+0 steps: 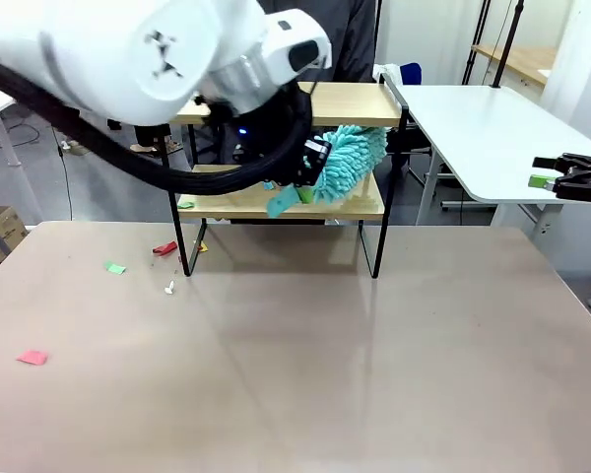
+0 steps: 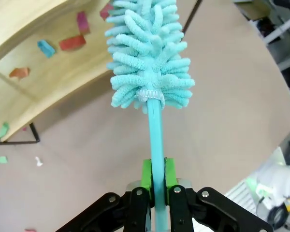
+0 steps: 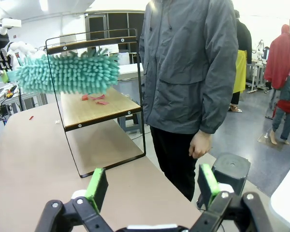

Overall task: Clean the shelf.
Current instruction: Clean the specific section of the Shelf indicated by the human with the Duster.

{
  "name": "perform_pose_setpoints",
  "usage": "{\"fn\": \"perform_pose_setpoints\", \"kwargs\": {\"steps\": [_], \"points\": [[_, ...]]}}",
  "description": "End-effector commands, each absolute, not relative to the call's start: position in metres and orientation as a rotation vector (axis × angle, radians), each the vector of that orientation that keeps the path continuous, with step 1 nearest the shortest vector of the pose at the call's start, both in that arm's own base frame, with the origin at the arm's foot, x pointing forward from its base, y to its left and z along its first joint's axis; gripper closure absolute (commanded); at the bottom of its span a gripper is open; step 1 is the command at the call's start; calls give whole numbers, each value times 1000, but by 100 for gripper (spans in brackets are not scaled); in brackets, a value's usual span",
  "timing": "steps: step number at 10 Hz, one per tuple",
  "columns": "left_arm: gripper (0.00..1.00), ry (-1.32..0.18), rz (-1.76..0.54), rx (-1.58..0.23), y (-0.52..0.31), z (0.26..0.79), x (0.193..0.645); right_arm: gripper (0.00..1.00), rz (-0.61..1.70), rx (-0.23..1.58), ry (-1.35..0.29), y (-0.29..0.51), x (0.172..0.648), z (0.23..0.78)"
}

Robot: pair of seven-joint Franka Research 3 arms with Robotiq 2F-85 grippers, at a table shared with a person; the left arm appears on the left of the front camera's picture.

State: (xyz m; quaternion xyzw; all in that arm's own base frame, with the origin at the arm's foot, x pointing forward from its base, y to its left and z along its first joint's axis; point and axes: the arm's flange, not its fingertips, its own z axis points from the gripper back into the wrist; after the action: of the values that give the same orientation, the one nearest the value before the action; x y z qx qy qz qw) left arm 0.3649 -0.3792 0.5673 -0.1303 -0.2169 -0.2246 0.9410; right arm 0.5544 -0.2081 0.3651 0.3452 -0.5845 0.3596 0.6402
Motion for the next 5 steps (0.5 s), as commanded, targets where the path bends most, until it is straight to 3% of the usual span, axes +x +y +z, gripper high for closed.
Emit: {"fn": "perform_pose_setpoints", "kwargs": {"steps": [1,5], "points": [[87,-471,-374,-191,-409,561,386,0,805,785,-1327,-206,555,371],[87,-436,-286,-238,-445,530,396,0,805,785,-1327,-206,555,371]]}}
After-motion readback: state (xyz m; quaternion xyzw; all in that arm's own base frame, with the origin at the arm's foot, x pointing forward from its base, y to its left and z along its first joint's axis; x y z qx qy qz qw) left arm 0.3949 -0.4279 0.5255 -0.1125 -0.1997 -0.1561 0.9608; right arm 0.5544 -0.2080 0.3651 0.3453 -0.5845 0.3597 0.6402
